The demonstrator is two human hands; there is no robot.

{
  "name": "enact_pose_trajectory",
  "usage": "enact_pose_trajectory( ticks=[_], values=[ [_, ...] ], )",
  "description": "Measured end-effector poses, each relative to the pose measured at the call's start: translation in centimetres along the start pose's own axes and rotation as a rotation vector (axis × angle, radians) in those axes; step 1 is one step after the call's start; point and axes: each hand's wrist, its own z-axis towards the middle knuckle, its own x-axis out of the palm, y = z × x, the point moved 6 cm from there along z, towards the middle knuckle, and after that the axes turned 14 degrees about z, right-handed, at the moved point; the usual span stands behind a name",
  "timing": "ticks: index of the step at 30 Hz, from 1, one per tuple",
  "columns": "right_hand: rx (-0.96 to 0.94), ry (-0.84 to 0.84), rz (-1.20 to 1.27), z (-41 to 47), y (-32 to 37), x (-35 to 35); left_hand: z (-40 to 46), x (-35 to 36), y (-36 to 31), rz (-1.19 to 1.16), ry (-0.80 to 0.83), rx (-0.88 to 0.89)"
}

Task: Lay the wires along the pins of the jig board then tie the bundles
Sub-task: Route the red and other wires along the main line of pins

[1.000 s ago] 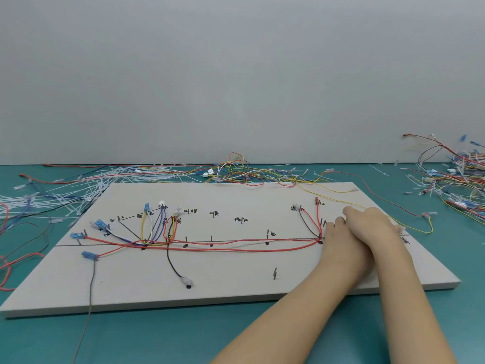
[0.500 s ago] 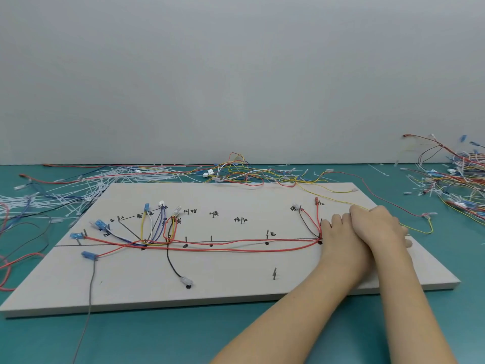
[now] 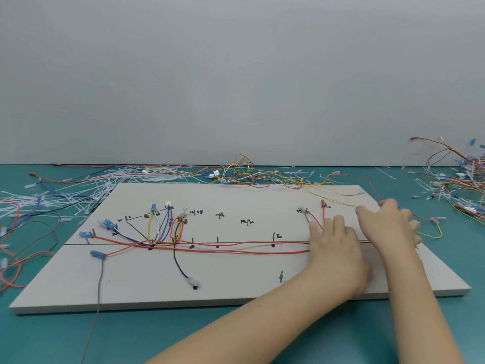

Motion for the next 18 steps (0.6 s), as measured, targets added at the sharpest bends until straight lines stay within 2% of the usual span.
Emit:
enact_pose_trajectory(
  ticks=[6, 10, 14, 18],
  values=[
    [-0.332, 0.118, 0.239, -2.6, 3.8, 2.6, -2.5, -0.9, 6.0, -0.029, 0.056, 0.009],
    [-0.51, 0.3, 0.272, -5.1, 5.9, 4.9, -4.0, -1.0, 11.5, -0.146, 0.047, -0.144],
    [-0.582, 0.462, 0.231, -7.1, 6.6, 6.7, -4.8, -1.6, 16.7, -0.166, -0.036, -0.228],
    [-0.549, 0.608, 0.169, -8.1, 6.0, 8.5, -5.3, -1.5, 21.8, -0.185, 0.036, -0.313]
  ],
)
